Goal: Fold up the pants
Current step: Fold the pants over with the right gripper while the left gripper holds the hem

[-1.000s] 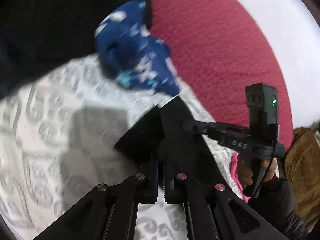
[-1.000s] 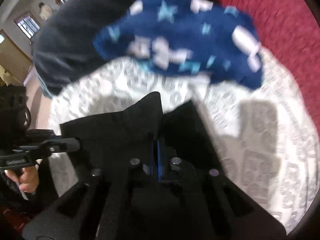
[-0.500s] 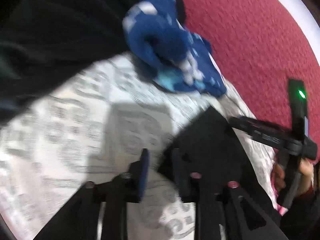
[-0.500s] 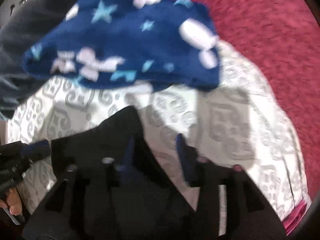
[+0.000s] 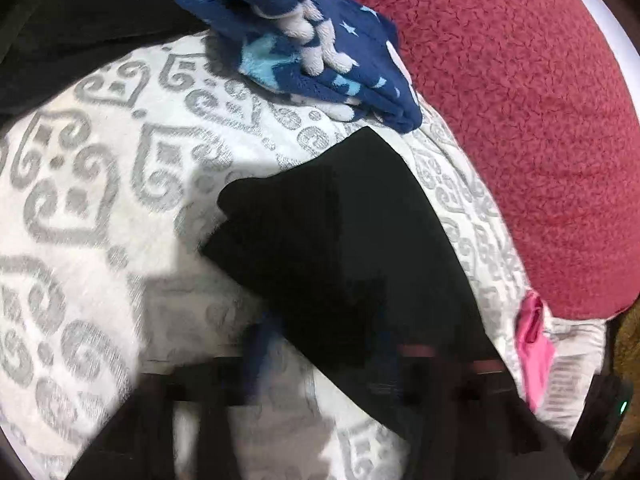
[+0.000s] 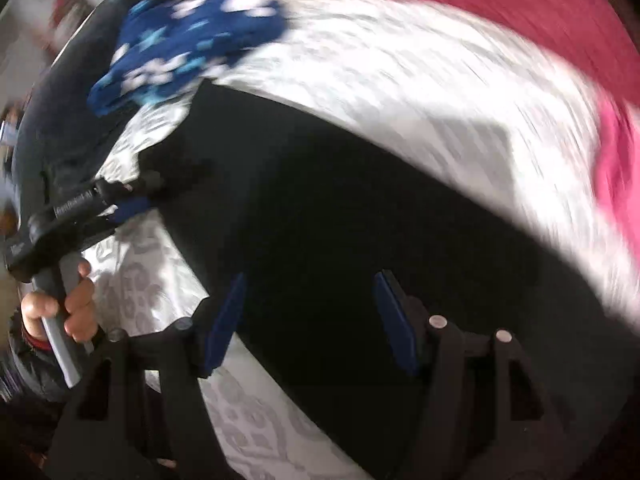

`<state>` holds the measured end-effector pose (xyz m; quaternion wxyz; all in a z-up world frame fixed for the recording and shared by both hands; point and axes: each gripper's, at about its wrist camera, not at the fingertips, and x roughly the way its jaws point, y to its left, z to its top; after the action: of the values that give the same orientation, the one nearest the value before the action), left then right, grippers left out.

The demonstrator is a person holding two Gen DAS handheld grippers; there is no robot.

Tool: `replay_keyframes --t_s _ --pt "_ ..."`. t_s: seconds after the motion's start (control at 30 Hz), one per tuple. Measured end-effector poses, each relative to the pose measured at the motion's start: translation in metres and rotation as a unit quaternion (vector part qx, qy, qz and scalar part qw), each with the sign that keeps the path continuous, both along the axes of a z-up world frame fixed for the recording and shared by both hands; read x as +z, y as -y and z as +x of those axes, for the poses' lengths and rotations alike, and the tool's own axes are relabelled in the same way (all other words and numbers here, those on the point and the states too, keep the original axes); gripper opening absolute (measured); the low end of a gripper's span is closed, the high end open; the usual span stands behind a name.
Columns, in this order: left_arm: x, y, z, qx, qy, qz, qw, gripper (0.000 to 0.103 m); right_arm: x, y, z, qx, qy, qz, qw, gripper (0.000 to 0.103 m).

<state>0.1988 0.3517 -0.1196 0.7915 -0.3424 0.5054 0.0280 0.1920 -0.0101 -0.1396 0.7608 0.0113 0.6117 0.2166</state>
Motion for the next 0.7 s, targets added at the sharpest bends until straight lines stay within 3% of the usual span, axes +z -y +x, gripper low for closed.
replay_keyframes --t_s 0.1,0.17,0.27,0.43,0.57,0.7 --pt "-0.008 -0.001 0.007 0.022 -0.002 -0.044 0.9988 0.005 -0.025 0.026 -0.003 -0.05 -0.034 0.026 0.998 0.067" --pt "0.0 0.0 0.004 0.023 0.012 -0.04 0.9989 0.004 -0.02 0.031 -0.007 -0.052 -0.02 0.042 0.998 0.067" --pt "0.023 0.009 0.001 0.011 0.029 -0.005 0.9995 0.004 -0.009 0.033 -0.011 -0.054 -0.008 0.044 0.998 0.067" --pt "0.068 0.037 0.006 -0.017 0.066 0.066 0.9955 0.004 0.009 0.058 -0.023 -0.065 0.015 0.087 0.994 0.067" --pt "0.109 0.09 0.009 -0.071 0.115 0.133 0.9819 0.004 0.025 0.102 -0.036 -0.096 0.044 0.087 0.991 0.067" --pt "0.135 0.173 0.007 -0.166 0.158 0.18 0.9565 0.004 0.033 0.149 -0.053 -0.141 0.069 0.063 0.986 0.067"
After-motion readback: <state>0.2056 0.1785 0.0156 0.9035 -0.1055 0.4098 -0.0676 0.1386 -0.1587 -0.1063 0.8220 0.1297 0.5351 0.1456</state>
